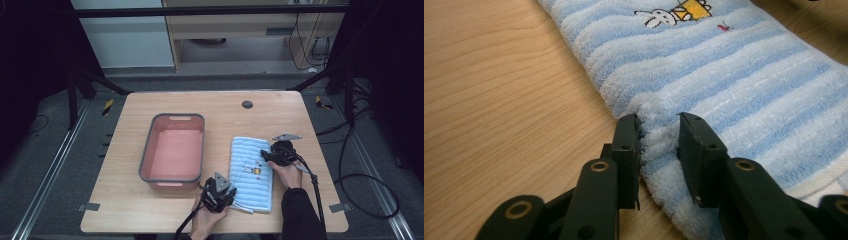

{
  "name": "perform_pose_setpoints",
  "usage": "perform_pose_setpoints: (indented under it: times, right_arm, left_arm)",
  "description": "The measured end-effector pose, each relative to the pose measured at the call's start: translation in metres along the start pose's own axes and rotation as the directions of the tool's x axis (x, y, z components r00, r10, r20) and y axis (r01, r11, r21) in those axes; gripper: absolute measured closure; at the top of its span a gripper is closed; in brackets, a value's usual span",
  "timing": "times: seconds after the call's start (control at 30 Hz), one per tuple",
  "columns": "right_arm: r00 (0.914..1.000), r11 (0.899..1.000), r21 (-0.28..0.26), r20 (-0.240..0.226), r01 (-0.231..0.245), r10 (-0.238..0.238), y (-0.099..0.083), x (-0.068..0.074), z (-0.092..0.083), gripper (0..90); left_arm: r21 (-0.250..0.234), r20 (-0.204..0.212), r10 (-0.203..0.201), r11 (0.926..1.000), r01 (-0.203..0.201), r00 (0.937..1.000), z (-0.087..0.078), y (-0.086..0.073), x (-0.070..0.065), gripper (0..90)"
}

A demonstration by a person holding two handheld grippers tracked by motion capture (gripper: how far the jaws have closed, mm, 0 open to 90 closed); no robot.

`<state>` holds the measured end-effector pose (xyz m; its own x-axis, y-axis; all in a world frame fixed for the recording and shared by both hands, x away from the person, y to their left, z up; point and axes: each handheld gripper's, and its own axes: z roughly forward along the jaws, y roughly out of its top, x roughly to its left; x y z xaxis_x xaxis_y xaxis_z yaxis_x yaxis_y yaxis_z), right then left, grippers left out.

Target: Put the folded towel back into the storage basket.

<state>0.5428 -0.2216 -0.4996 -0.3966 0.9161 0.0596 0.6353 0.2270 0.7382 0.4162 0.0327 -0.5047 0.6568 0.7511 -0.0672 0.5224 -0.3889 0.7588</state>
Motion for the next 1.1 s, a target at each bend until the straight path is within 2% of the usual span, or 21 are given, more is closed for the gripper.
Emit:
perform_pose_setpoints:
  times: [0.1,0.17,0.3,0.33,0.57,0.67,0.73,0.87,0.93,1.03,1.07,1.1]
  right_arm:
    - [0.9998,1.0,0.0,-0.009,-0.015,0.015,-0.001,0.0,0.0,56.3]
    - [0.9987,0.999,-0.001,-0.034,-0.037,0.037,-0.002,-0.001,0.0,60.3]
    - [0.9966,0.998,-0.005,-0.055,-0.061,0.061,-0.003,-0.002,0.0,64.4]
    - [0.9951,0.997,-0.003,-0.067,-0.073,0.073,-0.003,-0.002,0.0,67.9]
    - [0.9934,0.997,-0.004,-0.088,-0.074,0.073,-0.002,0.0,-0.001,78.8]
    - [0.995,0.998,-0.006,-0.08,-0.061,0.06,-0.002,0.001,-0.001,80.7]
    - [0.9961,0.998,-0.013,-0.071,-0.053,0.052,-0.001,0.002,-0.004,82.4]
    - [0.9969,0.998,-0.038,-0.065,-0.046,0.044,0.002,0.004,-0.009,82.8]
    - [0.9949,0.996,-0.075,-0.087,-0.058,0.051,0.006,0.006,-0.019,82.9]
    - [0.9947,0.994,-0.091,-0.092,-0.054,0.046,0.009,0.008,-0.026,82.9]
    - [0.9964,0.994,-0.103,-0.083,-0.026,0.018,0.013,0.011,-0.032,83.0]
    - [0.9964,0.994,-0.103,-0.083,-0.026,0.018,0.013,0.011,-0.032,83.0]
  left_arm:
    - [0.001,-0.006,0.0,1.0,0.0,1.0,0.0,0.0,-0.002,74.5]
    - [0.003,-0.016,0.005,1.0,-0.005,0.9999,0.0,0.001,-0.004,76.8]
    - [-0.001,-0.025,0.004,1.0,-0.004,0.9997,0.0,0.001,-0.006,80.4]
    - [-0.003,-0.024,0.003,1.0,-0.004,0.9997,0.001,0.0,-0.006,81.0]
    - [-0.019,-0.028,-0.001,0.9998,0.0,0.9996,0.0,-0.001,-0.007,84.5]
    - [-0.021,-0.016,-0.007,0.9998,0.007,0.9998,-0.001,-0.001,-0.004,85.2]
    - [-0.035,0.004,-0.025,0.9991,0.025,0.9997,-0.002,0.0,-0.002,85.5]
    - [-0.051,0.016,-0.025,0.9984,0.025,0.9996,-0.006,0.001,-0.001,85.8]
    - [-0.072,0.032,-0.024,0.997,0.026,0.9992,-0.012,0.005,-0.001,85.8]
    - [-0.082,0.038,-0.017,0.9965,0.02,0.9991,-0.017,0.008,-0.002,85.9]
    - [-0.1,0.047,-0.014,0.9948,0.018,0.9988,-0.022,0.011,-0.003,86.0]
    - [-0.1,0.047,-0.014,0.9948,0.018,0.9988,-0.022,0.011,-0.003,85.9]
